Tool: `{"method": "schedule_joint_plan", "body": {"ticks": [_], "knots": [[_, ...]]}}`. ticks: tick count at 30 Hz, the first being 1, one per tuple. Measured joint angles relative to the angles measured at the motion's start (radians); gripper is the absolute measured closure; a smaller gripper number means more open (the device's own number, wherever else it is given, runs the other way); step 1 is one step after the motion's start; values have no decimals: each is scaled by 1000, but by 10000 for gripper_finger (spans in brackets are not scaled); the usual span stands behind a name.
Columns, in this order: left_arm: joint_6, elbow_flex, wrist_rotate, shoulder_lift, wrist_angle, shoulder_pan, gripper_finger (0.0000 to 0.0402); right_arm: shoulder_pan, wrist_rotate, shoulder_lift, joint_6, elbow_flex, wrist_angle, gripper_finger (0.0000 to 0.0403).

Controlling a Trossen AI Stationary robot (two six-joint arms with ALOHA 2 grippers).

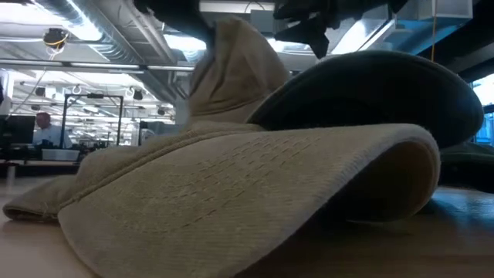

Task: Pick & Place hat
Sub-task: Put the left brown cap into the right transparent bin

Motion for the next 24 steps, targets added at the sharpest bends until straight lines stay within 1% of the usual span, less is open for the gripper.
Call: {"method": "schedule_joint_plan", "body": {"ticks": [7, 11, 13, 16, 24], "knots": [[286, 0, -74, 123, 191, 36, 398, 0, 1, 11, 116, 6, 10, 194], [448, 1, -176, 190, 315, 39, 398, -1, 7, 57, 163, 5, 35, 194], [514, 1, -218, 214, 349, 39, 398, -6, 8, 87, 182, 5, 47, 194], [553, 1, -238, 229, 367, 39, 398, -19, 8, 115, 203, 4, 45, 194], [549, 1, -250, 222, 369, 38, 398, -32, 1, 130, 210, 4, 84, 194]]}}
